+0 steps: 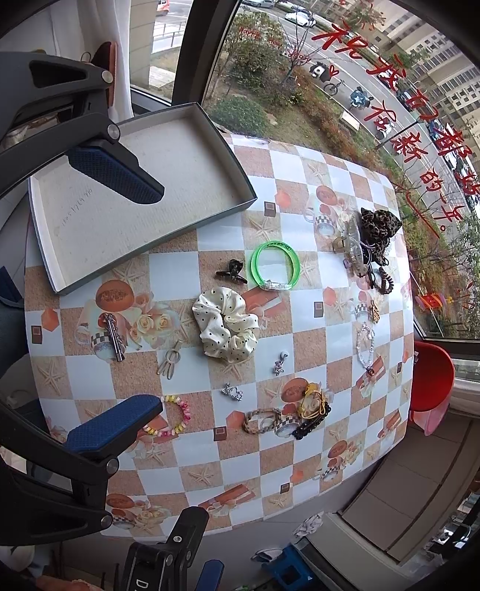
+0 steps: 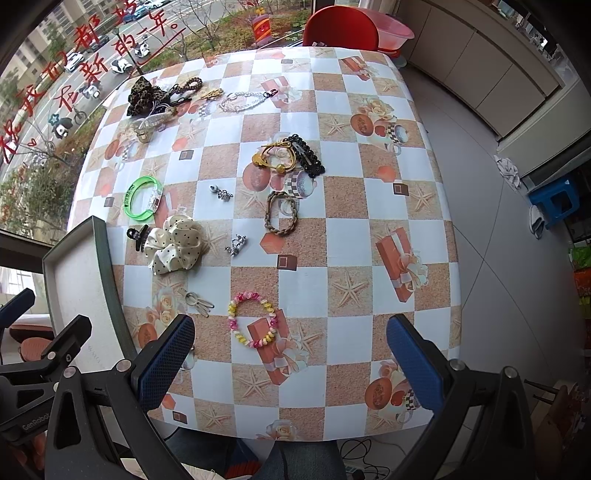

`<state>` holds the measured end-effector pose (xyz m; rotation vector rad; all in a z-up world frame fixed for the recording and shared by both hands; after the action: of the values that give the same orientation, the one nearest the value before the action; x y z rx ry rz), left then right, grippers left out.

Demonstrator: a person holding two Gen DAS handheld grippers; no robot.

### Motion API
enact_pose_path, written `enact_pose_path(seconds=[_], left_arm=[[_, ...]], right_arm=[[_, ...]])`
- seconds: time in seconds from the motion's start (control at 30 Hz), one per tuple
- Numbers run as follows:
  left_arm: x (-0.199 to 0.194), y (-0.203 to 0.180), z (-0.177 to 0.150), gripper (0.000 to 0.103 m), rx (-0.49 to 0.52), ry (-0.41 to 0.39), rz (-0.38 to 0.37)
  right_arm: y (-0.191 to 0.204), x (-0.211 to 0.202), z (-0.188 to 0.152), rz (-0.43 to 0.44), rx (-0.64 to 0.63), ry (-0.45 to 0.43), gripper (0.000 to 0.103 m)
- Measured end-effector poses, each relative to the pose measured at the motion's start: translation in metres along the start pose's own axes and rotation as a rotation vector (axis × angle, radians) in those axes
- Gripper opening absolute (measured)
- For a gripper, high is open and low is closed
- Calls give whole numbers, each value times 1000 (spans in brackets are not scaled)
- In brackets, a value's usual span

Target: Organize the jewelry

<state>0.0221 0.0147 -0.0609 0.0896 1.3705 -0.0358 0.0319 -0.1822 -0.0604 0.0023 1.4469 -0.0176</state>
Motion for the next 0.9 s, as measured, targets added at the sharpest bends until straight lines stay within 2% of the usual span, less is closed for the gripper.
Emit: enact_pose_path(seconds=[0.9], left_arm=[[5, 7, -4, 103, -5, 6, 3]], right_arm=[[0, 1, -1, 0, 1, 2, 103]])
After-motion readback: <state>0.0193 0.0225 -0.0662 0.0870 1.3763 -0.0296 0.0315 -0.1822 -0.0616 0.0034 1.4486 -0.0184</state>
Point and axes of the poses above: each gripper's, at about its wrist camera, not at the fingertips, and x roughly the way its jaws point, y to its left, z to its top, the point moved 5 cm from there along x, roughly the way its jaws point, and after that the axes turned 4 degrees about y, right-handed, at the moved point
